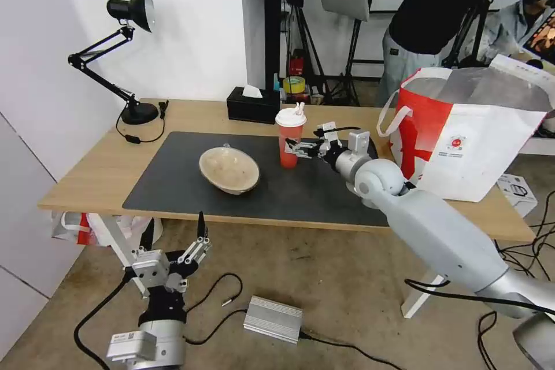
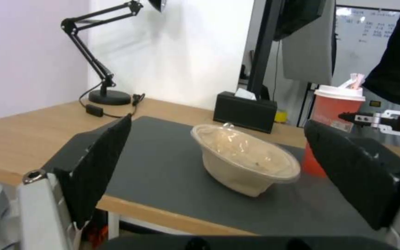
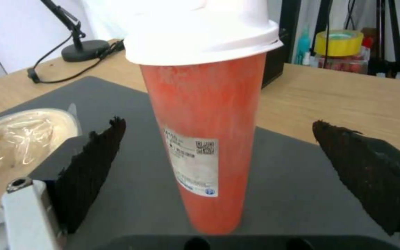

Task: Pick up the trash from the table and place it into the takeout bag.

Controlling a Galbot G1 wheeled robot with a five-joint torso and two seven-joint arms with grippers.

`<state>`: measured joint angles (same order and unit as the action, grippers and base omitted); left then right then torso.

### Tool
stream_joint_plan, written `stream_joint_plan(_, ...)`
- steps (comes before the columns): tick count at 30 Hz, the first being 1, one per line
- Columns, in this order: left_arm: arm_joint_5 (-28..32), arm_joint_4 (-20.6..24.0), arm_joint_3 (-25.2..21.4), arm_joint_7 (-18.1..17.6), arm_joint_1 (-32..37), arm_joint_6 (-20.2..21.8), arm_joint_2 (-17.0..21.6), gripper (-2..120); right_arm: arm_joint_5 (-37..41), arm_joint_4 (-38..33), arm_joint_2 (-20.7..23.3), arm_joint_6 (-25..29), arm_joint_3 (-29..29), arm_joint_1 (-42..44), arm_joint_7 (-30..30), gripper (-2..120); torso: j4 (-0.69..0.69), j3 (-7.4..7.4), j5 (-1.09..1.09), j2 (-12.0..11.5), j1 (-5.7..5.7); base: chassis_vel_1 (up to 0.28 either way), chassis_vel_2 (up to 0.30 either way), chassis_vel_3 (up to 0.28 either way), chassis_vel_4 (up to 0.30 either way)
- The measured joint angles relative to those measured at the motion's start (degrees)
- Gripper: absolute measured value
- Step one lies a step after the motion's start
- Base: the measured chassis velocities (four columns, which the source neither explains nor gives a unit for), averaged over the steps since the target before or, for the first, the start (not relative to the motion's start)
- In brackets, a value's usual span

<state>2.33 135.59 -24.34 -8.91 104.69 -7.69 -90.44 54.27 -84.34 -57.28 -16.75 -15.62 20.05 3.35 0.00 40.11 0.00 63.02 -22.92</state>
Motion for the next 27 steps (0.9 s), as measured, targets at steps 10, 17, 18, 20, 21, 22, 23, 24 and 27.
stream_joint_plan(10,-0.1,-0.2,0.0,0.0,-0.1,-0.2,-0.1,100,0.1,3.2,-1.7,0.0,-0.9,-1.9,-0.9,100,0.0,0.0,0.0,0.0,0.0,0.0,0.0,0.0,0.0)
stream_joint_plan(17,-0.1,-0.5,0.0,0.0,-0.4,-0.2,-0.1,100,-0.2,5.7,-3.0,0.0,-1.3,-2.8,-1.5,100,0.0,0.0,0.0,0.0,0.0,0.0,0.0,0.0,0.0)
stream_joint_plan(18,-0.1,-0.6,0.0,0.0,-0.4,-0.2,-0.1,100,-0.3,6.1,-3.2,0.0,-1.3,-2.9,-1.7,100,0.0,0.0,0.0,0.0,0.0,0.0,0.0,0.0,0.0)
stream_joint_plan(20,0.0,-0.8,0.0,0.0,-0.6,-0.3,0.0,100,-0.5,7.1,-3.7,0.1,-1.4,-3.2,-2.1,100,0.0,0.0,0.0,0.0,0.0,0.0,0.0,0.0,0.0)
stream_joint_plan(21,0.0,-0.8,0.0,0.0,-0.6,-0.3,0.0,100,-0.5,7.1,-3.7,0.1,-1.4,-3.2,-2.1,100,0.0,0.0,0.0,0.0,0.0,0.0,0.0,0.0,0.0)
stream_joint_plan(22,0.1,-0.9,0.0,0.0,-0.6,-0.3,0.0,100,-0.6,7.5,-3.9,0.1,-1.5,-3.3,-2.2,100,0.0,0.0,0.0,0.0,0.0,0.0,0.0,0.0,0.0)
stream_joint_plan(23,0.1,-0.9,0.0,0.0,-0.7,-0.3,0.0,100,-0.7,7.8,-4.0,0.1,-1.6,-3.4,-2.3,100,0.0,0.0,0.0,0.0,0.0,0.0,0.0,0.0,0.0)
stream_joint_plan(24,0.1,-0.9,0.0,0.0,-0.7,-0.3,0.1,100,-0.9,8.2,-4.2,0.2,-1.7,-3.5,-2.4,100,0.0,0.0,0.0,0.0,0.0,0.0,0.0,0.0,0.0)
stream_joint_plan(27,0.1,-0.9,-0.1,0.0,-0.8,-0.4,0.2,100,-1.2,8.7,-4.5,0.2,-1.8,-3.7,-2.6,100,0.0,0.0,0.0,0.0,0.0,0.0,0.0,0.0,0.0)
